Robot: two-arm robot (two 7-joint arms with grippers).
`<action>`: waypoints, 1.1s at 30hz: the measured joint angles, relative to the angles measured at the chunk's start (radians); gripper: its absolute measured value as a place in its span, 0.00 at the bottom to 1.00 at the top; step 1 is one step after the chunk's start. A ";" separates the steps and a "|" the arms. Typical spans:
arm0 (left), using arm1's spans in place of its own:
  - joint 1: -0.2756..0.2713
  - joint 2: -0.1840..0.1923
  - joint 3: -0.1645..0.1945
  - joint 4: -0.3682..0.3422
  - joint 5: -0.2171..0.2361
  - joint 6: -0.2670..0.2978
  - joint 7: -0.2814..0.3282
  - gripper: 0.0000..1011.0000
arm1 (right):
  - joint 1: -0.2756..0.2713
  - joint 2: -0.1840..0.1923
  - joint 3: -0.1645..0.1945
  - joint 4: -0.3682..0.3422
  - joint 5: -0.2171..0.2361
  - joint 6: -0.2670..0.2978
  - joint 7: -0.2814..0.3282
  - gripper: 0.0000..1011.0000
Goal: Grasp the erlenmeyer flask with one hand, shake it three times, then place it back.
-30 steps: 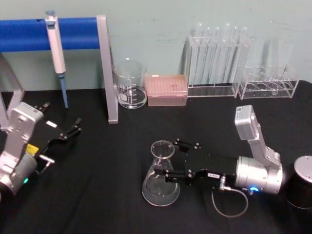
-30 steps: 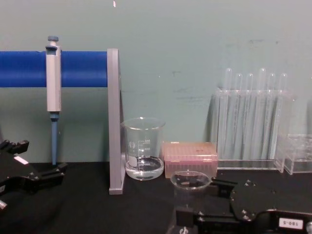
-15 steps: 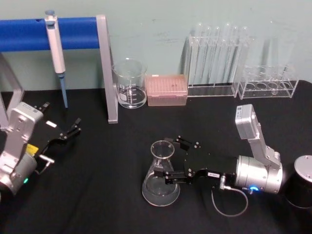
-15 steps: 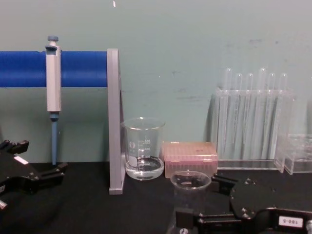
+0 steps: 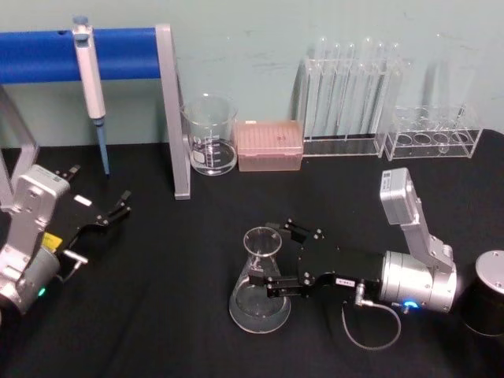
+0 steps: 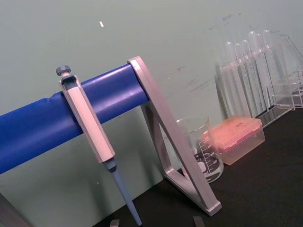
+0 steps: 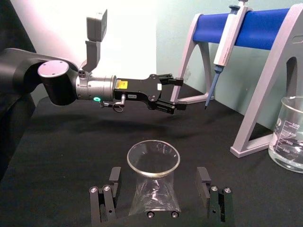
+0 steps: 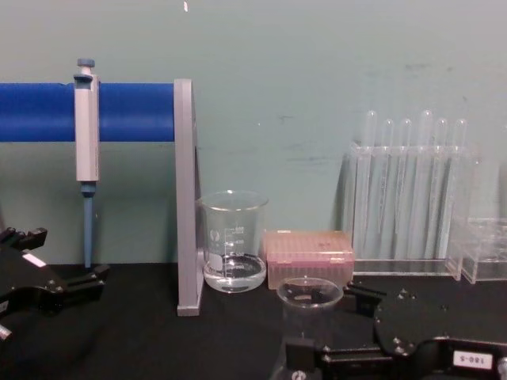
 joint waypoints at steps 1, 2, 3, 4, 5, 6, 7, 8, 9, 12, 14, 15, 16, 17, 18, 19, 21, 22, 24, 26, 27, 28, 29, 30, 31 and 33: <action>0.000 0.000 0.000 0.000 0.000 0.000 0.000 0.99 | 0.000 0.000 -0.001 0.000 -0.001 0.002 0.000 0.99; 0.000 0.000 0.000 0.000 0.000 0.000 0.000 0.99 | 0.001 0.001 -0.002 0.000 -0.001 0.005 0.000 0.99; 0.000 0.000 0.000 0.000 0.000 0.000 0.000 0.99 | 0.002 0.002 -0.003 0.000 -0.002 0.010 0.000 0.99; 0.000 0.000 0.000 0.000 0.000 0.000 0.000 0.99 | 0.002 0.003 -0.004 -0.001 -0.002 0.012 0.000 0.99; 0.000 0.000 0.000 0.000 0.000 0.000 0.000 0.99 | 0.002 0.006 -0.005 -0.002 -0.003 0.017 0.000 0.99; 0.000 0.000 0.000 0.000 0.000 0.000 0.000 0.99 | 0.002 0.006 -0.005 -0.002 -0.003 0.017 0.000 0.99; 0.000 0.000 0.000 0.000 0.000 0.000 0.000 0.99 | 0.002 0.009 -0.006 -0.004 -0.003 0.021 0.000 0.99; 0.000 0.000 0.000 0.000 0.000 0.000 0.000 0.99 | 0.002 0.011 -0.007 -0.005 -0.003 0.023 0.000 0.99; 0.000 0.000 0.000 0.000 0.000 0.000 0.000 0.99 | 0.001 0.013 -0.007 -0.006 -0.003 0.026 0.000 0.99; 0.000 0.000 0.000 0.000 0.000 0.000 0.000 0.99 | -0.003 0.020 -0.007 -0.011 -0.003 0.032 -0.001 0.99; 0.000 0.000 0.000 0.000 0.000 0.000 0.000 0.99 | -0.013 0.033 -0.005 -0.023 -0.001 0.041 -0.008 0.99; 0.000 0.000 0.000 0.000 0.000 0.000 0.000 0.99 | -0.021 0.042 -0.002 -0.032 0.001 0.046 -0.012 0.99; 0.000 0.000 0.000 0.000 0.000 0.000 0.000 0.99 | -0.024 0.047 -0.001 -0.037 0.002 0.050 -0.014 0.99; 0.000 0.000 0.000 0.000 0.000 0.000 0.000 0.99 | -0.028 0.052 0.002 -0.042 0.004 0.053 -0.016 0.99; 0.000 0.000 0.000 0.000 0.000 0.000 0.000 0.99 | -0.032 0.057 0.003 -0.046 0.005 0.055 -0.018 0.99; 0.000 0.000 0.000 0.000 0.000 0.000 0.000 0.99 | -0.040 0.069 0.008 -0.057 0.008 0.063 -0.022 0.99; 0.000 0.000 0.000 0.000 0.000 0.000 0.000 0.99 | -0.050 0.082 0.013 -0.068 0.011 0.070 -0.028 0.99; 0.000 0.000 0.000 0.000 0.000 0.000 0.000 0.99 | -0.060 0.096 0.019 -0.079 0.014 0.078 -0.036 0.99; 0.000 0.000 0.000 0.000 0.000 0.000 0.000 0.99 | -0.073 0.110 0.027 -0.092 0.017 0.087 -0.047 0.99; 0.000 0.000 0.000 0.000 0.000 0.000 0.000 0.99 | -0.092 0.129 0.044 -0.109 0.024 0.099 -0.071 0.99; 0.000 0.000 0.000 0.000 0.000 0.000 0.000 0.99 | -0.098 0.134 0.050 -0.113 0.027 0.103 -0.081 0.99; 0.000 0.000 0.000 0.000 0.000 0.000 0.000 0.99 | -0.112 0.145 0.066 -0.121 0.032 0.110 -0.102 0.99; 0.000 0.000 0.000 0.000 0.000 0.000 0.000 0.99 | -0.119 0.149 0.074 -0.125 0.034 0.112 -0.115 0.99; 0.000 0.000 0.000 0.000 0.000 0.000 0.000 0.99 | -0.130 0.154 0.091 -0.129 0.037 0.115 -0.143 0.99; 0.000 0.000 0.000 0.000 0.000 0.000 0.000 0.99 | -0.130 0.154 0.091 -0.129 0.037 0.115 -0.143 0.99; 0.000 0.000 0.000 0.000 0.000 0.000 0.000 0.99 | -0.146 0.155 0.121 -0.134 0.042 0.115 -0.185 0.99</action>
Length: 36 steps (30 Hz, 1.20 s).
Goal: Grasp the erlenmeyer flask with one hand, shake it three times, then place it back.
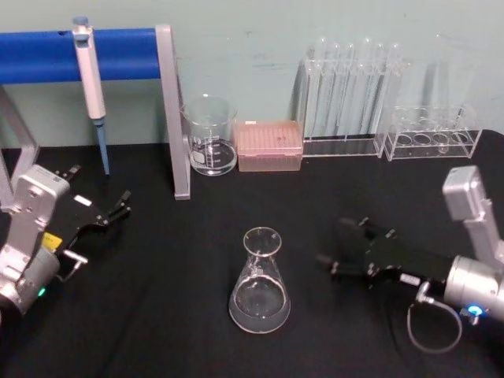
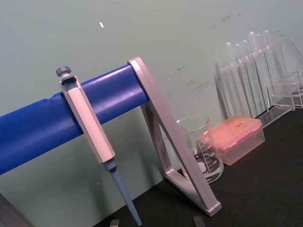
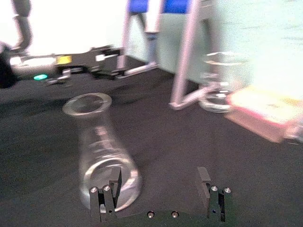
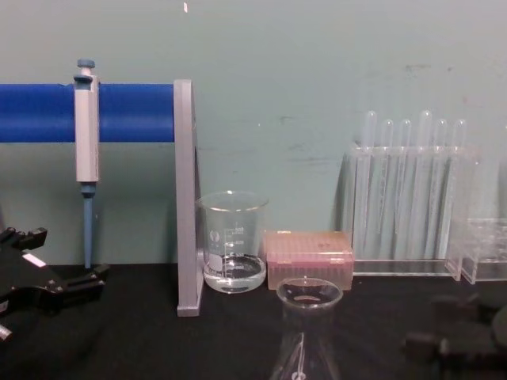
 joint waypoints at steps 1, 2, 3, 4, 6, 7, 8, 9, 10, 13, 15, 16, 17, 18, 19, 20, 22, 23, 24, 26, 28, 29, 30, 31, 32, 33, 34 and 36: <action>0.000 0.000 0.000 0.000 0.000 0.000 0.000 0.99 | -0.004 0.000 0.009 -0.001 0.000 -0.001 -0.011 0.99; 0.000 0.000 0.000 0.000 0.000 0.000 0.000 0.99 | -0.011 -0.004 0.028 -0.003 0.001 -0.003 -0.042 0.99; 0.000 0.000 0.000 0.000 0.000 0.000 0.000 0.99 | -0.014 -0.007 0.038 -0.004 0.002 -0.005 -0.056 0.99; 0.000 0.000 0.000 0.000 0.000 0.000 0.000 0.99 | -0.019 -0.016 0.059 -0.004 0.007 -0.009 -0.083 0.99; 0.000 0.000 0.000 0.000 0.000 0.000 0.000 0.99 | -0.021 -0.025 0.075 -0.004 0.010 -0.013 -0.107 0.99; 0.000 0.000 0.000 0.000 0.000 0.000 0.000 0.99 | -0.021 -0.031 0.084 -0.004 0.010 -0.016 -0.121 0.99; 0.000 0.000 0.000 0.000 0.000 0.000 0.000 0.99 | -0.021 -0.042 0.098 -0.004 0.009 -0.022 -0.146 0.99; 0.000 0.000 0.000 0.000 0.000 0.000 0.000 0.99 | -0.021 -0.048 0.105 -0.005 0.007 -0.025 -0.158 0.99; 0.000 0.000 0.000 0.000 0.000 0.000 0.000 0.99 | -0.020 -0.054 0.111 -0.007 0.004 -0.028 -0.172 0.99; 0.000 0.000 0.000 0.000 0.000 0.000 0.000 0.99 | -0.018 -0.079 0.129 -0.014 -0.018 -0.040 -0.227 0.99; 0.000 0.000 0.000 0.000 0.000 0.000 0.000 0.99 | -0.016 -0.098 0.136 -0.021 -0.040 -0.043 -0.268 0.99; 0.000 0.000 0.000 0.000 0.000 0.000 0.000 0.99 | -0.016 -0.106 0.137 -0.024 -0.050 -0.044 -0.285 0.99; 0.000 0.000 0.000 0.000 0.000 0.000 0.000 0.99 | -0.015 -0.111 0.138 -0.025 -0.057 -0.044 -0.295 0.99; 0.000 0.000 0.000 0.000 0.000 0.000 0.000 0.99 | -0.015 -0.123 0.138 -0.030 -0.076 -0.045 -0.322 0.99; 0.000 0.000 0.000 0.000 0.000 0.000 0.000 0.99 | -0.015 -0.129 0.138 -0.031 -0.086 -0.044 -0.335 0.99; 0.000 0.000 0.000 0.000 0.000 0.000 0.000 0.99 | -0.015 -0.140 0.137 -0.032 -0.104 -0.041 -0.358 0.99; 0.000 0.000 0.000 0.000 0.000 0.000 0.000 0.99 | -0.015 -0.151 0.135 -0.032 -0.117 -0.035 -0.374 0.99; 0.000 0.000 0.000 0.000 0.000 0.000 0.000 0.99 | -0.016 -0.155 0.134 -0.031 -0.123 -0.032 -0.380 0.99; 0.000 0.000 0.000 0.000 0.000 0.000 0.000 0.99 | -0.018 -0.163 0.132 -0.027 -0.130 -0.026 -0.390 0.99; 0.000 0.000 0.000 0.000 0.000 0.000 0.000 0.99 | -0.019 -0.170 0.131 -0.022 -0.136 -0.021 -0.395 0.99; 0.000 0.000 0.000 0.000 0.000 0.000 0.000 0.99 | -0.022 -0.181 0.129 -0.012 -0.147 -0.013 -0.402 0.99; 0.000 0.000 0.000 0.000 0.000 0.000 0.000 0.99 | -0.023 -0.184 0.128 -0.009 -0.150 -0.010 -0.405 0.99; 0.000 0.000 0.000 0.000 0.000 0.000 0.000 0.99 | -0.024 -0.186 0.128 -0.006 -0.153 -0.007 -0.407 0.99; 0.000 0.000 0.000 0.000 0.000 0.000 0.000 0.99 | -0.025 -0.188 0.127 -0.004 -0.158 -0.003 -0.410 0.99; 0.000 0.000 0.000 0.000 0.000 0.000 0.000 0.99 | -0.027 -0.192 0.127 0.000 -0.165 0.004 -0.415 0.99; 0.000 0.000 0.000 0.000 0.000 0.000 0.000 0.99 | -0.029 -0.194 0.127 0.002 -0.168 0.008 -0.417 0.99; 0.000 0.000 0.000 0.000 0.000 0.000 0.000 0.99 | -0.031 -0.197 0.127 0.006 -0.174 0.016 -0.422 0.99; 0.000 0.000 0.000 0.000 0.000 0.000 0.000 0.99 | -0.031 -0.200 0.127 0.011 -0.179 0.024 -0.425 0.99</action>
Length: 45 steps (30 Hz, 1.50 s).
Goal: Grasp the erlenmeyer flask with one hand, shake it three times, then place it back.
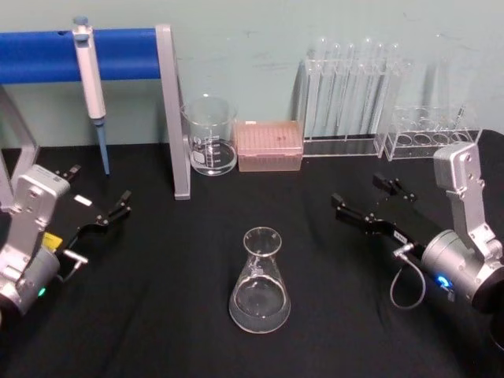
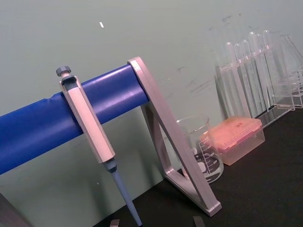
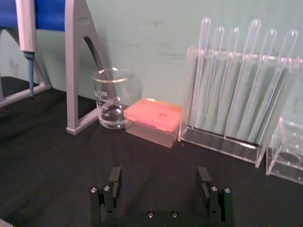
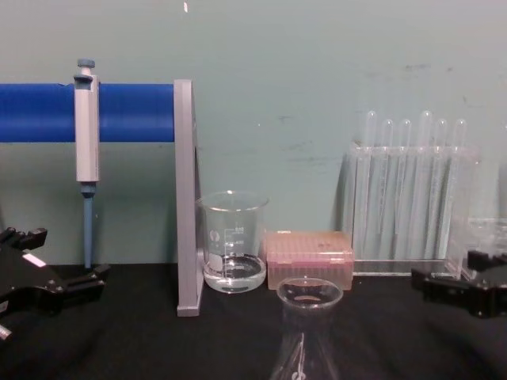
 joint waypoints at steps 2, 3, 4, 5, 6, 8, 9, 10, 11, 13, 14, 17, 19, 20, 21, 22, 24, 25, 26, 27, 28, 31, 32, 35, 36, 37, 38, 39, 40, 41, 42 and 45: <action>0.000 0.000 0.000 0.000 0.000 0.000 0.000 0.99 | -0.001 -0.005 0.002 0.005 -0.006 0.011 -0.003 0.99; 0.000 0.000 0.000 0.000 0.000 0.000 0.000 0.99 | -0.002 -0.006 0.003 0.006 -0.008 0.013 -0.003 0.99; 0.000 0.000 0.000 0.000 0.000 0.000 0.000 0.99 | -0.003 -0.007 0.004 0.007 -0.009 0.016 -0.004 0.99; 0.000 0.000 0.000 0.000 0.000 0.000 0.000 0.99 | -0.004 -0.010 0.007 0.008 -0.013 0.022 -0.004 0.99; 0.000 0.000 0.000 0.000 0.000 0.000 0.000 0.99 | -0.005 -0.011 0.008 0.009 -0.014 0.025 -0.005 0.99; 0.000 0.000 0.000 0.000 0.000 0.000 0.000 0.99 | -0.005 -0.013 0.010 0.010 -0.018 0.032 -0.005 0.99; 0.000 0.000 0.000 0.000 0.000 0.000 0.000 0.99 | -0.005 -0.016 0.012 0.010 -0.023 0.038 -0.005 0.99; 0.000 0.000 0.000 0.000 0.000 0.000 0.000 0.99 | -0.005 -0.017 0.013 0.010 -0.025 0.041 -0.005 0.99; 0.000 0.000 0.000 0.000 0.000 0.000 0.000 0.99 | -0.005 -0.017 0.013 0.010 -0.027 0.044 -0.005 0.99; 0.000 0.000 0.000 0.000 0.000 0.000 0.000 0.99 | -0.005 -0.017 0.014 0.010 -0.027 0.044 -0.005 0.99; 0.000 0.000 0.000 0.000 0.000 0.000 0.000 0.99 | -0.005 -0.017 0.014 0.010 -0.027 0.044 -0.005 0.99; 0.000 0.000 0.000 0.000 0.000 0.000 0.000 0.99 | -0.005 -0.017 0.014 0.010 -0.026 0.044 -0.005 0.99; 0.000 0.000 0.000 0.000 0.000 0.000 0.000 0.99 | -0.005 -0.016 0.014 0.010 -0.026 0.043 -0.005 0.99; 0.000 0.000 0.000 0.000 0.000 0.000 0.000 0.99 | -0.005 -0.016 0.014 0.010 -0.026 0.043 -0.005 0.99; 0.000 0.000 0.000 0.000 0.000 0.000 0.000 0.99 | -0.005 -0.016 0.014 0.010 -0.026 0.043 -0.005 0.99; 0.000 0.000 0.000 0.000 0.000 0.000 0.000 0.99 | -0.005 -0.016 0.014 0.010 -0.025 0.042 -0.005 0.99; 0.000 0.000 0.000 0.000 0.000 0.000 0.000 0.99 | -0.005 -0.016 0.014 0.010 -0.025 0.042 -0.005 0.99; 0.000 0.000 0.000 0.000 0.000 0.000 0.000 0.99 | -0.005 -0.015 0.013 0.010 -0.025 0.041 -0.005 0.99; 0.000 0.000 0.000 0.000 0.000 0.000 0.000 0.99 | -0.005 -0.015 0.013 0.010 -0.024 0.041 -0.005 0.99; 0.000 0.000 0.000 0.000 0.000 0.000 0.000 0.99 | -0.005 -0.015 0.013 0.010 -0.024 0.040 -0.005 0.99; 0.000 0.000 0.000 0.000 0.000 0.000 0.000 0.99 | -0.005 -0.015 0.013 0.010 -0.024 0.040 -0.005 0.99; 0.000 0.000 0.000 0.000 0.000 0.000 0.000 0.99 | -0.005 -0.015 0.013 0.010 -0.023 0.039 -0.005 0.99; 0.000 0.000 0.000 0.000 0.000 0.000 0.000 0.99 | -0.005 -0.015 0.013 0.010 -0.023 0.039 -0.005 0.99; 0.000 0.000 0.000 0.000 0.000 0.000 0.000 0.99 | -0.005 -0.015 0.012 0.010 -0.022 0.039 -0.004 0.99; 0.000 0.000 0.000 0.000 0.000 0.000 0.000 0.99 | -0.005 -0.015 0.012 0.010 -0.022 0.039 -0.004 0.99; 0.000 0.000 0.000 0.000 0.000 0.000 0.000 0.99 | -0.005 -0.014 0.012 0.010 -0.022 0.039 -0.004 0.99; 0.000 0.000 0.000 0.000 0.000 0.000 0.000 0.99 | -0.005 -0.014 0.012 0.010 -0.022 0.038 -0.004 0.99; 0.000 0.000 0.000 0.000 0.000 0.000 0.000 0.99 | -0.005 -0.014 0.012 0.010 -0.022 0.038 -0.004 0.99; 0.000 0.000 0.000 0.000 0.000 0.000 0.000 0.99 | -0.005 -0.014 0.012 0.010 -0.022 0.038 -0.004 0.99; 0.000 0.000 0.000 0.000 0.000 0.000 0.000 0.99 | -0.005 -0.014 0.012 0.010 -0.022 0.038 -0.004 0.99; 0.000 0.000 0.000 0.000 0.000 0.000 0.000 0.99 | -0.005 -0.014 0.012 0.010 -0.022 0.038 -0.004 0.99; 0.000 0.000 0.000 0.000 0.000 0.000 0.000 0.99 | -0.005 -0.014 0.012 0.010 -0.021 0.038 -0.004 0.99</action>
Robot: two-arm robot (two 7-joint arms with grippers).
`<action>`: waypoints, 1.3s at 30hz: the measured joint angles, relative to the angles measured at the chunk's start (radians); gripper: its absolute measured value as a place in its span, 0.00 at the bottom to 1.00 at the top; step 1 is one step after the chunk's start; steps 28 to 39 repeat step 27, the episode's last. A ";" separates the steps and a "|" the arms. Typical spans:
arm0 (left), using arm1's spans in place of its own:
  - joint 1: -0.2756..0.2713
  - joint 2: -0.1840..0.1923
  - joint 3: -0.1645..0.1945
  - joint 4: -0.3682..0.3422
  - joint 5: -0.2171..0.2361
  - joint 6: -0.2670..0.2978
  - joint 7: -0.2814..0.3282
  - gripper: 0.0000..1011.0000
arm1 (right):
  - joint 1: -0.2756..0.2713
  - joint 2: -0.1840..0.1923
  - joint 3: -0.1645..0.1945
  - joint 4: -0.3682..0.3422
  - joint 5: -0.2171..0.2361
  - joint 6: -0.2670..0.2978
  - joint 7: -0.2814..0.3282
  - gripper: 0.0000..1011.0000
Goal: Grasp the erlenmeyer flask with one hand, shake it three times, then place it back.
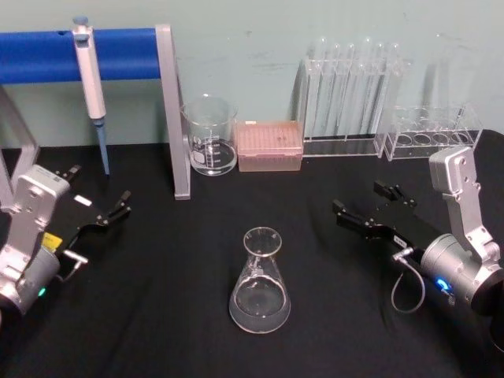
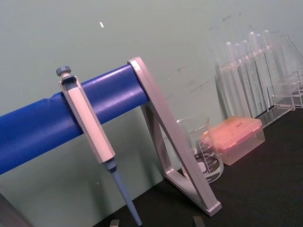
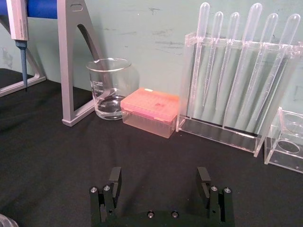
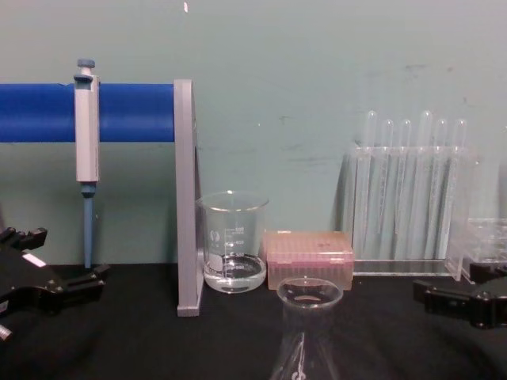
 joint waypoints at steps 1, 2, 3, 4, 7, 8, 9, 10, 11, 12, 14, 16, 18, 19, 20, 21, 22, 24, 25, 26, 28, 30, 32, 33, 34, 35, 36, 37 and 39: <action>0.000 0.000 0.000 0.000 0.000 0.000 0.000 0.99 | 0.000 0.000 0.000 0.000 0.000 0.000 0.000 0.99; 0.000 0.000 0.000 0.000 0.000 0.000 0.000 0.99 | 0.000 0.000 0.000 0.000 0.000 0.000 0.000 0.99; 0.000 0.000 0.000 0.000 0.000 0.000 0.000 0.99 | 0.000 0.000 0.000 0.000 0.000 0.000 0.000 0.99; 0.000 0.000 0.000 0.000 0.000 0.000 0.000 0.99 | 0.000 0.000 0.000 0.000 0.000 -0.001 0.000 0.99; 0.000 0.000 0.000 0.000 0.000 0.000 0.000 0.99 | 0.000 0.000 0.000 0.000 0.001 -0.001 0.000 0.99; 0.000 0.000 0.000 0.000 0.000 0.000 0.000 0.99 | 0.000 0.000 0.000 0.000 0.001 -0.001 0.000 0.99; 0.000 0.000 0.000 0.000 0.000 0.000 0.000 0.99 | 0.000 0.000 0.000 0.000 0.001 -0.001 0.001 0.99; 0.000 0.000 0.000 0.000 0.000 0.000 0.000 0.99 | 0.000 0.000 0.000 0.000 0.001 -0.001 0.001 0.99; 0.000 0.000 0.000 0.000 0.000 0.000 0.000 0.99 | 0.000 0.000 0.000 0.000 0.001 -0.001 0.001 0.99; 0.000 0.000 0.000 0.000 0.000 0.000 0.000 0.99 | 0.000 0.000 0.000 0.000 0.001 -0.001 0.001 0.99; 0.000 0.000 0.000 0.000 0.000 0.000 0.000 0.99 | 0.000 0.000 0.000 0.000 0.001 -0.001 0.001 0.99; 0.000 0.000 0.000 0.000 0.000 0.000 0.000 0.99 | 0.000 0.000 0.000 0.000 0.001 -0.001 0.001 0.99; 0.000 0.000 0.000 0.000 0.000 0.000 0.000 0.99 | 0.000 0.000 0.000 0.000 0.001 -0.001 0.001 0.99; 0.000 0.000 0.000 0.000 0.000 0.000 0.000 0.99 | 0.000 0.000 0.000 0.000 0.001 -0.001 0.001 0.99; 0.000 0.000 0.000 0.000 0.000 0.000 0.000 0.99 | 0.000 0.000 0.000 0.000 0.001 -0.001 0.001 0.99; 0.000 0.000 0.000 0.000 0.000 0.000 0.000 0.99 | 0.000 0.000 0.000 0.000 0.001 -0.001 0.001 0.99; 0.000 0.000 0.000 0.000 0.000 0.000 0.000 0.99 | 0.000 0.000 0.000 0.000 0.001 -0.001 0.001 0.99; 0.000 0.000 0.000 0.000 0.000 0.000 0.000 0.99 | 0.000 0.000 0.000 0.000 0.001 -0.001 0.001 0.99; 0.000 0.000 0.000 0.000 0.000 0.000 0.000 0.99 | 0.000 0.000 0.000 0.000 0.001 -0.001 0.001 0.99; 0.000 0.000 0.000 0.000 0.000 0.000 0.000 0.99 | 0.000 0.000 0.000 0.000 0.001 -0.001 0.001 0.99; 0.000 0.000 0.000 0.000 0.000 0.000 0.000 0.99 | 0.000 0.000 0.000 0.000 0.001 -0.001 0.001 0.99; 0.000 0.000 0.000 0.000 0.000 0.000 0.000 0.99 | 0.000 0.000 0.000 0.000 0.001 -0.001 0.001 0.99; 0.000 0.000 0.000 0.000 0.000 0.000 0.000 0.99 | 0.000 0.000 0.000 0.000 0.001 -0.001 0.001 0.99; 0.000 0.000 0.000 0.000 0.000 0.000 0.000 0.99 | 0.000 0.000 0.000 0.000 0.001 -0.001 0.001 0.99; 0.000 0.000 0.000 0.000 0.000 0.000 0.000 0.99 | 0.000 0.000 0.000 0.000 0.001 -0.001 0.001 0.99; 0.000 0.000 0.000 0.000 0.000 0.000 0.000 0.99 | 0.000 0.000 0.000 0.000 0.001 -0.001 0.001 0.99; 0.000 0.000 0.000 0.000 0.000 0.000 0.000 0.99 | 0.000 0.000 0.000 0.000 0.001 -0.001 0.001 0.99; 0.000 0.000 0.000 0.000 0.000 0.000 0.000 0.99 | 0.000 0.000 0.000 0.000 0.001 -0.001 0.001 0.99; 0.000 0.000 0.000 0.000 0.000 0.000 0.000 0.99 | 0.000 0.000 0.000 0.000 0.001 -0.001 0.001 0.99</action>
